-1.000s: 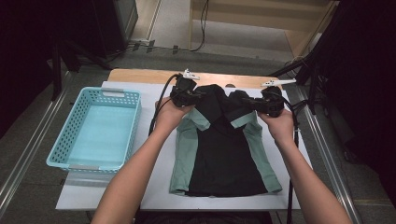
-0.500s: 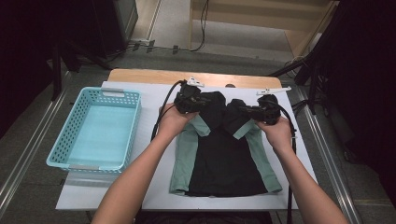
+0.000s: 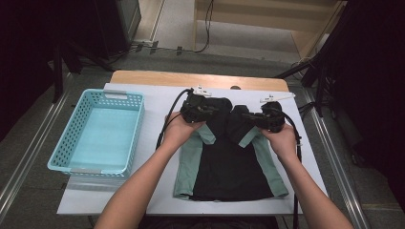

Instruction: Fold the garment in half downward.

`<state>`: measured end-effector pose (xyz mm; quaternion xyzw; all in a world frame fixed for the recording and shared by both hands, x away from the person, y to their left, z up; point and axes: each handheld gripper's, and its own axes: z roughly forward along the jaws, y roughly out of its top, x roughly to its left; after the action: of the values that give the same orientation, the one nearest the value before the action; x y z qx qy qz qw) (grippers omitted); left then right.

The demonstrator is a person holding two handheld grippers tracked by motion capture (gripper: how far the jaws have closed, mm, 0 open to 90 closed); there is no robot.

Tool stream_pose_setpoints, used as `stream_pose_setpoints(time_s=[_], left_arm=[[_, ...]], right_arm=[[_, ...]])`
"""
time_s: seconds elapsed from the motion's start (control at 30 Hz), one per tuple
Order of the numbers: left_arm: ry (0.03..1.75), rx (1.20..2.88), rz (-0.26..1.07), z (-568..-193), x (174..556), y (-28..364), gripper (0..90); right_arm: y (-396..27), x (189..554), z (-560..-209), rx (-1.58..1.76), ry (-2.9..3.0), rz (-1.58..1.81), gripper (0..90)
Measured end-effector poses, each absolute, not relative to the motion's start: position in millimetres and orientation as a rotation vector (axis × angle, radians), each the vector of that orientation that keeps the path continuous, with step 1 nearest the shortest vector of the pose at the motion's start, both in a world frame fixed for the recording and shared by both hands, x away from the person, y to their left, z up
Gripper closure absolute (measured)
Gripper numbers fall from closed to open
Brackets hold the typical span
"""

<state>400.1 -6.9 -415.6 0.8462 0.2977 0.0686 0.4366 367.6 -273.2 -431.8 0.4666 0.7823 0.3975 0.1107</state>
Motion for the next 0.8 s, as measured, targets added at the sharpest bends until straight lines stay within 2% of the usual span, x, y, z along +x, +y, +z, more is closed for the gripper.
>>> stream_pose_setpoints(time_s=[0.8], left_arm=[[0.665, 2.124, 0.093, -440, 373, -5, 85.1]], right_arm=[[-267, 348, -444, 1.328, 2.371, 1.150, 79.6]])
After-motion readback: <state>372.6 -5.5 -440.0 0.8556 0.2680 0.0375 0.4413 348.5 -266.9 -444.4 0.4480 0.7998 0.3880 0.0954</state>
